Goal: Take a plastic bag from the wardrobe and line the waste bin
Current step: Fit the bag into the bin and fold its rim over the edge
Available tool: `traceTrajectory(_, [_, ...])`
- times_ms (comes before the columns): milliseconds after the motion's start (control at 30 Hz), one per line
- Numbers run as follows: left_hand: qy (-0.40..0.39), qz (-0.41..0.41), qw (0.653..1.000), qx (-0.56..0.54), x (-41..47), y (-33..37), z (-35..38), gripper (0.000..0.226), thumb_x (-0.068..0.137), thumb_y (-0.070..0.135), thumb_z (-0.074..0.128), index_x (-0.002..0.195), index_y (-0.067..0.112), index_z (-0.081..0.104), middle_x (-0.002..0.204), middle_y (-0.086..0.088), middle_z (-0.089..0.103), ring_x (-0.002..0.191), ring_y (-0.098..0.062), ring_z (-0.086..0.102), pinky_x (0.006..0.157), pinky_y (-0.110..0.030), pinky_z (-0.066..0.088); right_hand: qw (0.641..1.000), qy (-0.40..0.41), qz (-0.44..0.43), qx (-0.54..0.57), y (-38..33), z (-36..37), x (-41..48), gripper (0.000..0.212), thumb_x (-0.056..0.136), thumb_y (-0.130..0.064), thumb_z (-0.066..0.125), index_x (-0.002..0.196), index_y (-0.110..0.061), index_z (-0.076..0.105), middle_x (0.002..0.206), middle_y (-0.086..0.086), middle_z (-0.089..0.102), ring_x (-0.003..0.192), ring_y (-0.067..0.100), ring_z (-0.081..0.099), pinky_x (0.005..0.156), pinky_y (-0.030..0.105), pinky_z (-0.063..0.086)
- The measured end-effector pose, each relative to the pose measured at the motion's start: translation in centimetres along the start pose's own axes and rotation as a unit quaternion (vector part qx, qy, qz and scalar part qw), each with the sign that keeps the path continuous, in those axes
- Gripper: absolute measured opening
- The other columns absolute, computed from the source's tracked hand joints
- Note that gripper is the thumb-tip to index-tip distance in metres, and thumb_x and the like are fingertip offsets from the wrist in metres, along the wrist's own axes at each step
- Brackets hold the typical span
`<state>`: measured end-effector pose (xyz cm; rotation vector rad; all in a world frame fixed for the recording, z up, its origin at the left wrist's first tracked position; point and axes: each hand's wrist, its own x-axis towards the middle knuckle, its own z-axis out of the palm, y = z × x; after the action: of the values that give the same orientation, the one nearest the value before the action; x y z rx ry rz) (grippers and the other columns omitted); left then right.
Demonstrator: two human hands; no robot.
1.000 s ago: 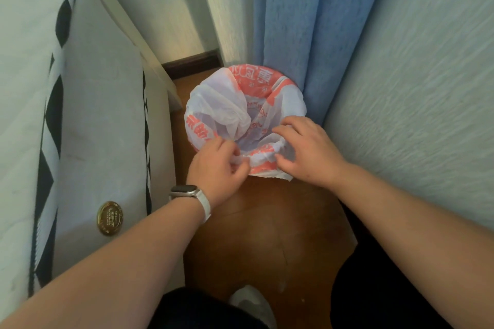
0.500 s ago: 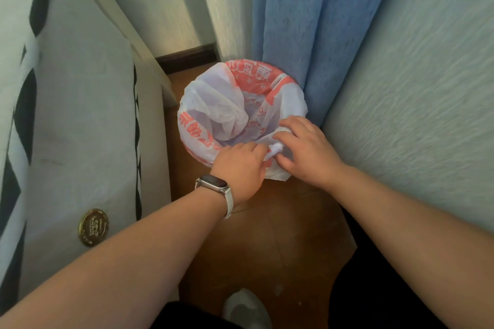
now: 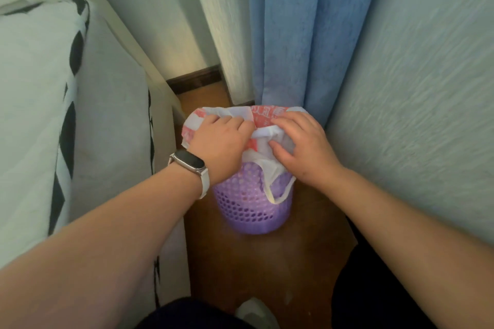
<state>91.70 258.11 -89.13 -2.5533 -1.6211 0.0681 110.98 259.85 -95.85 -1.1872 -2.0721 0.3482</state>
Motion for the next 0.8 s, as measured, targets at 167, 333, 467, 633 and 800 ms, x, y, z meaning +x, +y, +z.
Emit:
traceTrajectory(167, [0.048,-0.010,0.995,-0.087,-1.0,-0.4,-3.2,0.025,0.087,0.017,0.062,0.112,0.016,0.060,0.104,-0.007,0.064,0.099,-0.030,0.060,0.083,-0.038,0.041,0.996,0.034,0.006,0.086,-2.4,-1.5,0.9,0.042,0.089,-0.035,0.057,0.114,-0.003,0.065,0.113,0.014,0.064,0.108,0.032,0.059,0.094,0.051,0.046])
traceTrajectory(333, [0.092,-0.020,0.986,-0.135,-1.8,-0.5,-5.7,0.032,0.083,0.020,0.045,0.104,0.009,0.066,0.094,-0.011,0.068,0.086,-0.034,0.064,0.074,-0.041,0.049,0.993,0.009,0.011,0.117,-4.1,-2.5,1.6,0.063,0.083,-0.053,0.055,0.124,-0.005,0.059,0.122,0.012,0.058,0.116,0.027,0.053,0.101,0.047,0.042])
traceTrajectory(467, [0.112,-0.017,0.981,-0.156,-1.7,-0.8,-6.9,0.030,0.086,0.020,0.046,0.104,0.008,0.067,0.094,-0.010,0.070,0.084,-0.032,0.065,0.073,-0.040,0.050,0.993,-0.002,-0.004,0.121,-4.2,-3.1,1.7,0.076,0.078,-0.062,0.058,0.134,-0.011,0.050,0.132,0.007,0.052,0.126,0.023,0.046,0.113,0.033,0.024])
traceTrajectory(633, [0.127,-0.029,0.975,-0.182,-1.2,-1.3,-7.5,0.025,0.087,0.017,0.051,0.107,0.012,0.065,0.100,-0.005,0.069,0.090,-0.027,0.064,0.077,-0.030,0.044,0.994,0.018,-0.027,0.105,-3.7,-3.7,2.0,0.083,0.076,-0.064,0.063,0.141,-0.019,0.037,0.139,0.001,0.044,0.134,0.017,0.037,0.118,0.029,0.014])
traceTrajectory(800, [0.138,-0.032,0.968,-0.208,-1.1,-1.5,-7.4,0.029,0.087,0.023,0.047,0.110,0.016,0.064,0.101,0.001,0.069,0.090,-0.016,0.060,0.077,-0.023,0.041,0.987,0.116,-0.002,0.111,-3.5,-3.3,2.0,0.060,0.082,-0.052,0.064,0.130,-0.017,0.052,0.123,-0.008,0.048,0.121,0.012,0.045,0.107,0.030,0.033])
